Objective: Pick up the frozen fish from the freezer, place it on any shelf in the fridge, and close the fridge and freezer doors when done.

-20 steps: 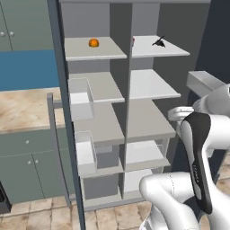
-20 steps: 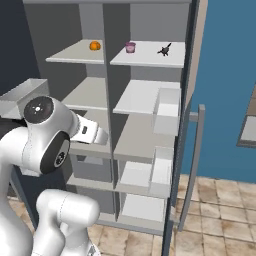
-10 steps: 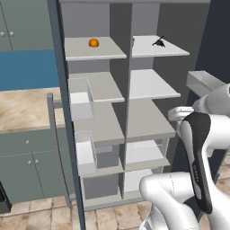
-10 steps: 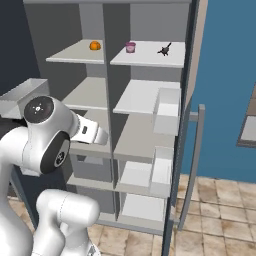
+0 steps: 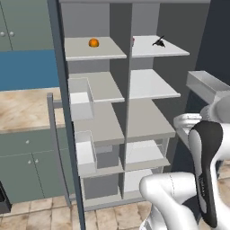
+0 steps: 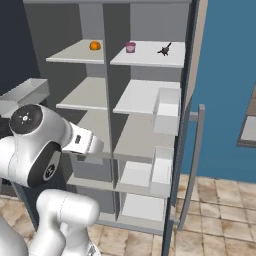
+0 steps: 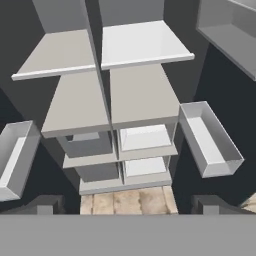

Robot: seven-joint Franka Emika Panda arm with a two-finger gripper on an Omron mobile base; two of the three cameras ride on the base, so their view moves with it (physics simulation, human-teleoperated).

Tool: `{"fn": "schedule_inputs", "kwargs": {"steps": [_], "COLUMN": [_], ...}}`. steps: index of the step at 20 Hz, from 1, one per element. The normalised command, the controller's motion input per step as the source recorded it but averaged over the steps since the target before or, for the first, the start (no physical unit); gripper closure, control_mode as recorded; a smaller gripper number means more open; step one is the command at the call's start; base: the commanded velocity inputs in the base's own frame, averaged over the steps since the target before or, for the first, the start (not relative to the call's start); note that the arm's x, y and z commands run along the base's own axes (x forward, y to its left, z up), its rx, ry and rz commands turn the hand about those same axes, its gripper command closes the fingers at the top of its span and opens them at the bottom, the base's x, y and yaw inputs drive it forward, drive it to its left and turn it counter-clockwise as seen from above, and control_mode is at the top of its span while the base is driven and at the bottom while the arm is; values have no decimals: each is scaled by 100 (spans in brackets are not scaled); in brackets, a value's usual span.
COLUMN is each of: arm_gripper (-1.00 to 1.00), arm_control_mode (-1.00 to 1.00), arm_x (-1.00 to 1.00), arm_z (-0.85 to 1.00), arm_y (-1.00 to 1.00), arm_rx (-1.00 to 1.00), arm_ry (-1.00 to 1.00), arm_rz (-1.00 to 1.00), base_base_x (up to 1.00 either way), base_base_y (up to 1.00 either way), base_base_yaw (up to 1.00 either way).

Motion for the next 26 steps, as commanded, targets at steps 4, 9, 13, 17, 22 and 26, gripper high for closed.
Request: {"fn": "schedule_inputs", "kwargs": {"steps": [4,9,13,17,22,26], "arm_gripper": [-100,-100,-100,-100,-100,-100], "arm_control_mode": [-100,-100,-100,-100,-100,-100], "arm_x": [-86,-97,-80,-44,-6,9], "arm_z": [0,5,0,0,-1,-18], "arm_y": [47,94,100,100,100,100], "arm_rx": [-3,-1,0,0,0,-2], "arm_ry": [-7,-10,-15,-21,-25,-16], "arm_rz": [0,0,-5,-13,-20,-22], "base_base_x": [0,0,0,0,0,0], "base_base_y": [0,0,0,0,0,0], "base_base_yaw": [0,0,0,0,0,0]}}
